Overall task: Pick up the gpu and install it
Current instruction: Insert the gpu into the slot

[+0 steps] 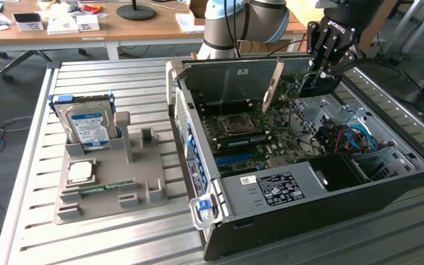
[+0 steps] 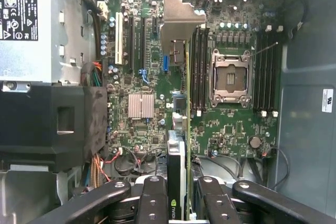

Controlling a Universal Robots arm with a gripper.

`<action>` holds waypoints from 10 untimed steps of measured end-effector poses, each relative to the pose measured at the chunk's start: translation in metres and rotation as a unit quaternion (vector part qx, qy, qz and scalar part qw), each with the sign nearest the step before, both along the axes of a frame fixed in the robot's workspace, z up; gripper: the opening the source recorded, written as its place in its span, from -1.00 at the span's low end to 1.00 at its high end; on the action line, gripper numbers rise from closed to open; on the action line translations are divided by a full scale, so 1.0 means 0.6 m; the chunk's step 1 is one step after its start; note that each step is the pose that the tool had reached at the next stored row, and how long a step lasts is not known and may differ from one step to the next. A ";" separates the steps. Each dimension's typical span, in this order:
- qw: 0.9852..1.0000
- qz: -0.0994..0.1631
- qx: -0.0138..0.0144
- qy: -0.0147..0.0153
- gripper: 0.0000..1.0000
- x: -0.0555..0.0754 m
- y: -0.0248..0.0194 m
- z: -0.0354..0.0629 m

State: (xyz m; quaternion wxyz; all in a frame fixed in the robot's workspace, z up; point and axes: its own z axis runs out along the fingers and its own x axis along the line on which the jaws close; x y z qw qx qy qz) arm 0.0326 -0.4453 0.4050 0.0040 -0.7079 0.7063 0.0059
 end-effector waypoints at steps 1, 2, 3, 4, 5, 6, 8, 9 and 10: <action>1.000 0.000 0.000 0.000 -0.47 -0.001 0.0000 0.000; 1.000 0.000 0.000 0.000 -0.47 -0.001 0.0000 0.000; 1.000 0.000 0.000 0.000 -0.47 -0.001 0.0000 0.000; 1.000 0.000 0.000 0.000 -0.47 -0.001 0.0000 0.000; 1.000 0.000 0.000 0.000 -0.47 -0.001 0.0000 0.000; 1.000 0.000 0.000 0.000 -0.47 -0.001 0.0001 0.000; 1.000 0.000 0.000 0.000 -0.47 -0.001 0.0002 -0.001; 1.000 0.000 0.000 0.000 -0.47 -0.001 0.0001 -0.001; 1.000 0.000 0.000 0.000 -0.47 -0.001 0.0000 -0.001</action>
